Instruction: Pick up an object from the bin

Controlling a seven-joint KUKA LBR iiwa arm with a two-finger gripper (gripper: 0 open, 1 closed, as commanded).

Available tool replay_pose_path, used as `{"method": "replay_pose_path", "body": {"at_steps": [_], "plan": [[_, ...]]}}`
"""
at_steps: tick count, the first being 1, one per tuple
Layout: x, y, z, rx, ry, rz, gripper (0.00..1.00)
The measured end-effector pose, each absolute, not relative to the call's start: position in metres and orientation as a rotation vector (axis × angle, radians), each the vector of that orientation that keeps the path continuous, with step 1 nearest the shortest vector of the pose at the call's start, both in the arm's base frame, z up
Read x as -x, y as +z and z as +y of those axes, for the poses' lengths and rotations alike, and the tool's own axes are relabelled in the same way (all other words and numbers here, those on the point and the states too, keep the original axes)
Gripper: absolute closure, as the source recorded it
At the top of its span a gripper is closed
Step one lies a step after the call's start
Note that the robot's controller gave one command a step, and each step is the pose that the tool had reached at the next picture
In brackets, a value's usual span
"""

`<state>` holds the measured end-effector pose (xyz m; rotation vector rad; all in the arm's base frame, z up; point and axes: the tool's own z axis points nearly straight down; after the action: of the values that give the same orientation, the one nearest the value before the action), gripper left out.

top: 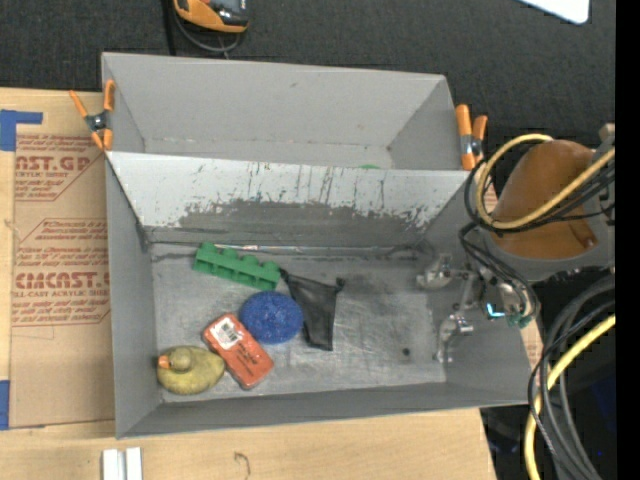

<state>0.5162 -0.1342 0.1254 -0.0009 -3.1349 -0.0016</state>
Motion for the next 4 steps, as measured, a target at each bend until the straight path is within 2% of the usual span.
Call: {"method": "replay_pose_path", "body": {"at_steps": [1,2,3,4], "plan": [[-0.518,0.13,-0.134,-0.001,0.0,-3.142,0.0],[-0.534,0.127,-0.138,-0.069,0.0,-3.141,0.0],[-0.57,0.117,-0.145,-0.294,0.001,-3.13,0.0],[-0.586,0.121,-0.147,-0.407,0.0,-3.118,0.0]]}}
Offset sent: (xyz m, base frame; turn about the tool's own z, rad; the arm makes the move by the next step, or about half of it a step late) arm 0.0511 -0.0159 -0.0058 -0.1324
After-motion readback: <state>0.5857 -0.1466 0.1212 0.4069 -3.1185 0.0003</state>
